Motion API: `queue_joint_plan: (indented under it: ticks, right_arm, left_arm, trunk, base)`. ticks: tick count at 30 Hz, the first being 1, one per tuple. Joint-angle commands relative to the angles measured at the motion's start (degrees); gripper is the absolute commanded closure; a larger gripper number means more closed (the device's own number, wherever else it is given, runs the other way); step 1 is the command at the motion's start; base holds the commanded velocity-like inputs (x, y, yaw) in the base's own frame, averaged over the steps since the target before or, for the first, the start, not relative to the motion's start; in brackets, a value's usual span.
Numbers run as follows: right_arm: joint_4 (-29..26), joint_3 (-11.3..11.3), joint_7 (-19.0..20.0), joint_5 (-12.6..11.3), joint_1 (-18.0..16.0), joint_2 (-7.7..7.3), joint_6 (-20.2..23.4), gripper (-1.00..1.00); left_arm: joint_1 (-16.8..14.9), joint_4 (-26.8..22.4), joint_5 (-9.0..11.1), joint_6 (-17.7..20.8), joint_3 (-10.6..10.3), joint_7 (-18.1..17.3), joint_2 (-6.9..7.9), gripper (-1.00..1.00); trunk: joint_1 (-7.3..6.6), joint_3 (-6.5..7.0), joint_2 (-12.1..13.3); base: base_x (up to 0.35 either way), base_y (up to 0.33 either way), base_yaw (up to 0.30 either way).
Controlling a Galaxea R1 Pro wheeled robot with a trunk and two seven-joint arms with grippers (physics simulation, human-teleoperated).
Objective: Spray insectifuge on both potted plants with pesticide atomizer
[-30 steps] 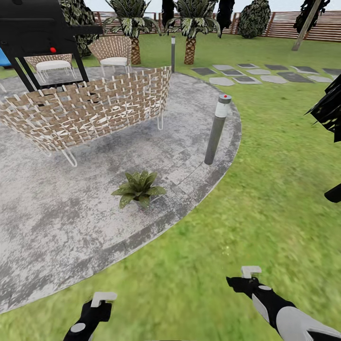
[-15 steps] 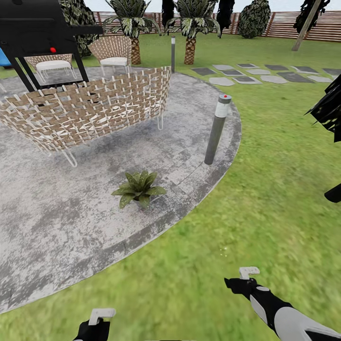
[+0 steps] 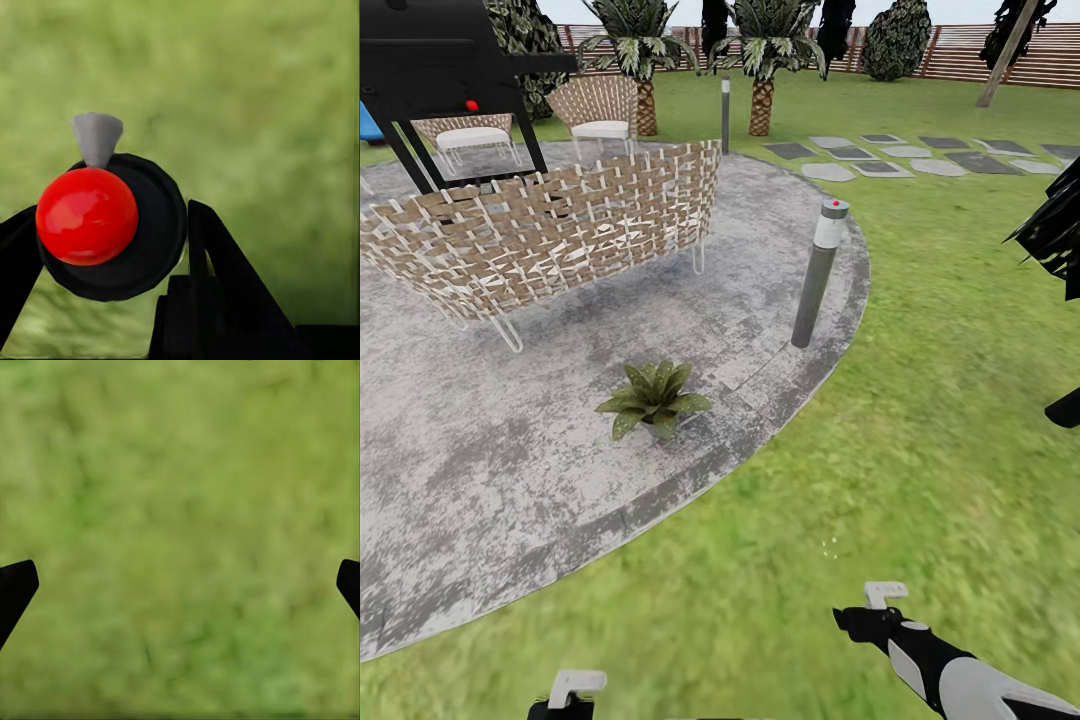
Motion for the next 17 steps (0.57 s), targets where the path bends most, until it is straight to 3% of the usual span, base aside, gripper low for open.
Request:
queue_joint_plan:
  ticks: [1, 17]
  right_arm:
    - [0.1, -0.5, 0.2, 0.6, 0.0, -0.02, -0.2, -1.00]
    - [0.1, -0.5, 0.2, 0.6, 0.0, -0.02, -0.2, -1.00]
  left_arm:
    - [0.0, 0.3, -0.6, -0.2, 0.5, -0.3, -0.02, 1.00]
    - [0.0, 0.7, -0.6, -0.2, 0.5, -0.3, 0.03, 1.00]
  trunk:
    - [-0.01, -0.03, 0.0]
    - [-0.01, -0.03, 0.0]
  base:
    - [0.000, 0.000, 0.000]
    - [0.000, 0.000, 0.000]
